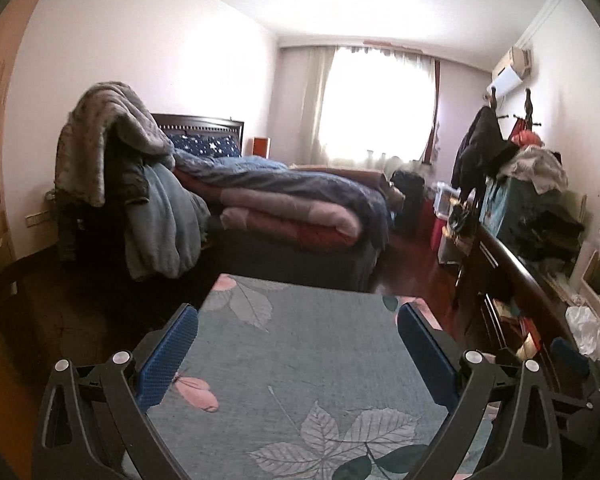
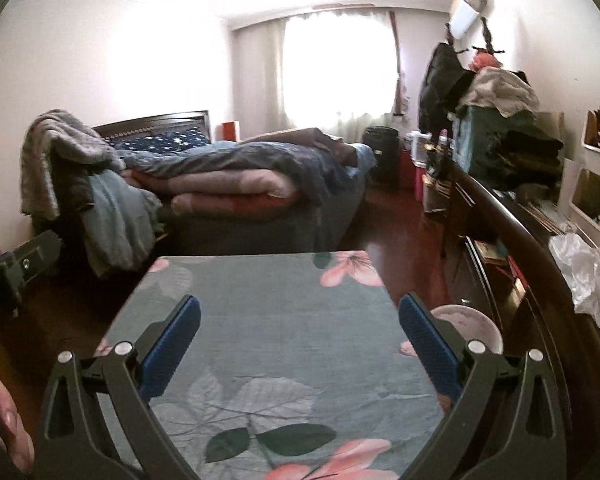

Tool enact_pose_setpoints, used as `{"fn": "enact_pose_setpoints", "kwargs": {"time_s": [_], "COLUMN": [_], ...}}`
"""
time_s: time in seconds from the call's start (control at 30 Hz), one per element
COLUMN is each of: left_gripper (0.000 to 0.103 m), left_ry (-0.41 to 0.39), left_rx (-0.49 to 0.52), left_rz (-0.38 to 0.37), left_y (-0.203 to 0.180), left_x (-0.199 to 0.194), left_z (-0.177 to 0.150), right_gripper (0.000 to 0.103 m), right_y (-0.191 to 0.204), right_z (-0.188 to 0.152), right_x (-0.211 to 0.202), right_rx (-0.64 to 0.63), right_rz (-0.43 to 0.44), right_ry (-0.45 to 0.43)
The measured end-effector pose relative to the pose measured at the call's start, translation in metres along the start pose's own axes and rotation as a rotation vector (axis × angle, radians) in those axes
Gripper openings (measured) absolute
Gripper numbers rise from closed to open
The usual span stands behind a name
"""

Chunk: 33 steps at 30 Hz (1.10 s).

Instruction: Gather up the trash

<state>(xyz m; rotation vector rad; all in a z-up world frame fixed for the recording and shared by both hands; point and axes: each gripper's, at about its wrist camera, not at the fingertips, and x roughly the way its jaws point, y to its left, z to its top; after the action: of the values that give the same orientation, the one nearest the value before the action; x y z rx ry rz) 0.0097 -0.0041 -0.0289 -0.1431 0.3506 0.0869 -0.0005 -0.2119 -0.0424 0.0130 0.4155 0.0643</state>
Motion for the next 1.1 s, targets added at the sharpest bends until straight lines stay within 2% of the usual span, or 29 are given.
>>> {"fn": "enact_pose_setpoints", "kwargs": {"time_s": [0.27, 0.7, 0.97, 1.1], "left_gripper": [0.099, 0.099, 0.099, 0.099], "left_ry": [-0.046, -0.074, -0.062, -0.058], "left_rx": [-0.021, -0.023, -0.056, -0.057], "left_rz": [0.014, 0.042, -0.014, -0.003], "left_y": [0.012, 0.015, 0.020, 0.020], "left_x": [-0.026, -0.037, -0.036, -0.036], "left_z": [0.006, 0.009, 0.007, 0.006], "right_gripper": [0.100, 0.100, 0.100, 0.100], "right_y": [0.023, 0.025, 0.029, 0.030], "right_z": [0.006, 0.008, 0.009, 0.009], "right_x": [-0.029, -0.038, -0.039, -0.040], "right_rx": [-0.042, -0.044, -0.051, -0.054], "right_rz": [0.033, 0.032, 0.032, 0.032], "right_ry": [-0.062, -0.082, -0.081, -0.078]}}
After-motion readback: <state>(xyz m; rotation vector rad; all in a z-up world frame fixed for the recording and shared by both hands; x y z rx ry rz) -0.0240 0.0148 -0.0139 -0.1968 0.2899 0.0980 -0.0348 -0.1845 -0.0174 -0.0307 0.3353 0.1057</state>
